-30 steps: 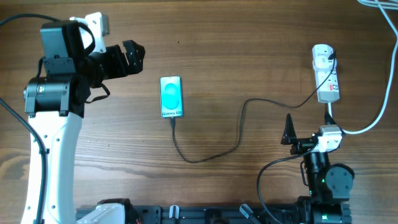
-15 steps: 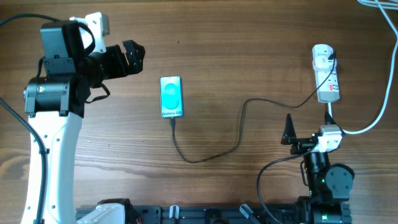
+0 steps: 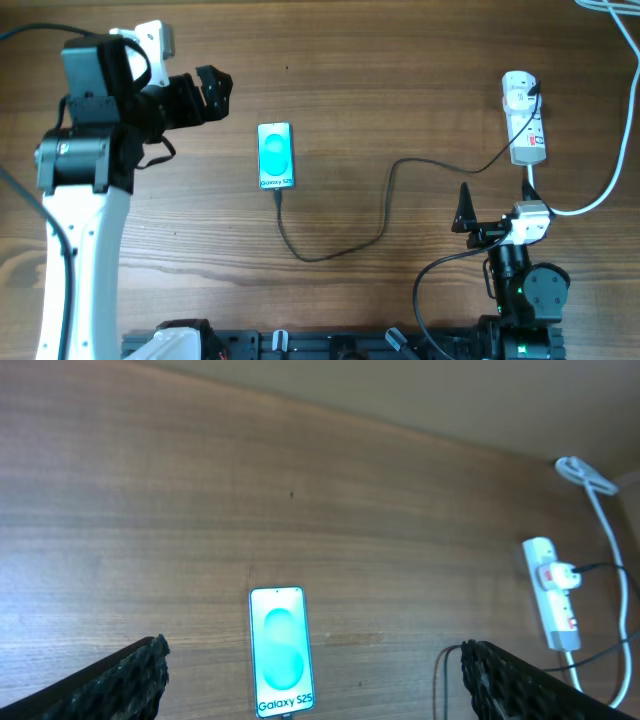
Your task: Plug charger to phone and switch on socket
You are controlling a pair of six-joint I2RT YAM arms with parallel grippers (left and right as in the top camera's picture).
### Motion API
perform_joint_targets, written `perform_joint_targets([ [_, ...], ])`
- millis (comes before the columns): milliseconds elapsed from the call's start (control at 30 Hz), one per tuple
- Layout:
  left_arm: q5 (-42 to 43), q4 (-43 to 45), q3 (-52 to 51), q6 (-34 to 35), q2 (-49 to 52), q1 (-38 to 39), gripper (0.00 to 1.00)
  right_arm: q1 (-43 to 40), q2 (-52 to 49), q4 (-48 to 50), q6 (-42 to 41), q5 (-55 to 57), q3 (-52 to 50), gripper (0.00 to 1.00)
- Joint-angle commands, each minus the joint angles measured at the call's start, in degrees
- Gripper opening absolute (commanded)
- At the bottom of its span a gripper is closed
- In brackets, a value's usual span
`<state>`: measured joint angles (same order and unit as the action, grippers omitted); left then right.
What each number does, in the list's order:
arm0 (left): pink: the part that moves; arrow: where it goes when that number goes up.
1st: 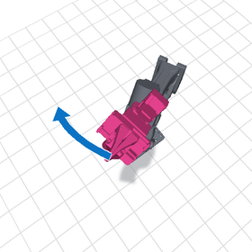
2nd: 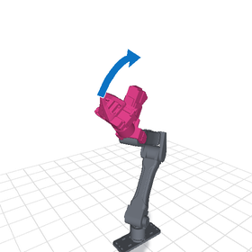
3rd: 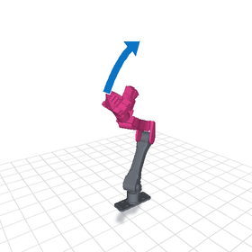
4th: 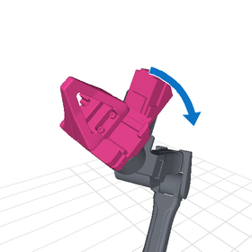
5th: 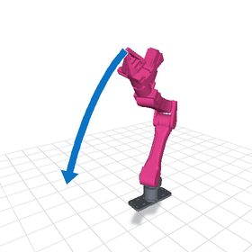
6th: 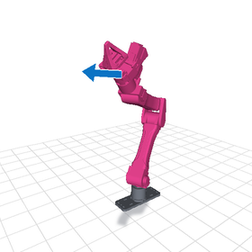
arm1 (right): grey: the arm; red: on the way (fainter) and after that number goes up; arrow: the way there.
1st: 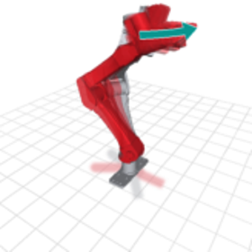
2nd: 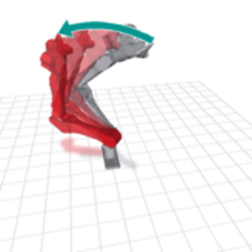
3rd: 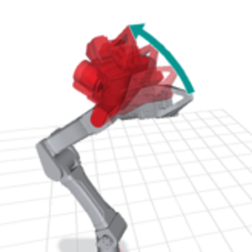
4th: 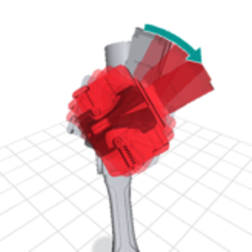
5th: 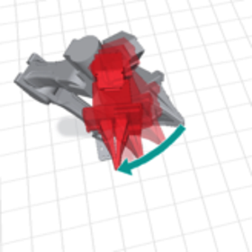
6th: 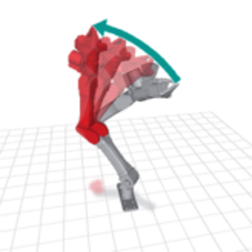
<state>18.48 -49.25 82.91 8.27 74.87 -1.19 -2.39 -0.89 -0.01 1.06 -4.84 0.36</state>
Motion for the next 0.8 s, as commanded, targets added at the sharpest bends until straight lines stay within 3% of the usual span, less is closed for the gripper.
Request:
perform_joint_targets([
  [0, -3.0, 1.5, -1.9, 0.0, -7.9, -0.3, 1.0, 0.3, 0.7, 0.2, -1.2, 1.0, -0.1, 1.0],
  [167, -6.8, 9.4, -11.8, -0.5, -17.4, -0.4, 1.0, 0.3, 0.7, 0.2, -1.2, 1.0, -0.1, 1.0],
  [633, -6.8, 46.0, -56.8, -0.5, -48.6, -1.7, 1.0, 0.3, 0.7, 0.2, -1.2, 1.0, -0.1, 1.0],
  [767, -7.6, 50.6, -64.8, -0.5, -55.6, -1.7, 1.0, 0.3, 0.7, 0.2, -1.2, 1.0, -0.1, 1.0],
])
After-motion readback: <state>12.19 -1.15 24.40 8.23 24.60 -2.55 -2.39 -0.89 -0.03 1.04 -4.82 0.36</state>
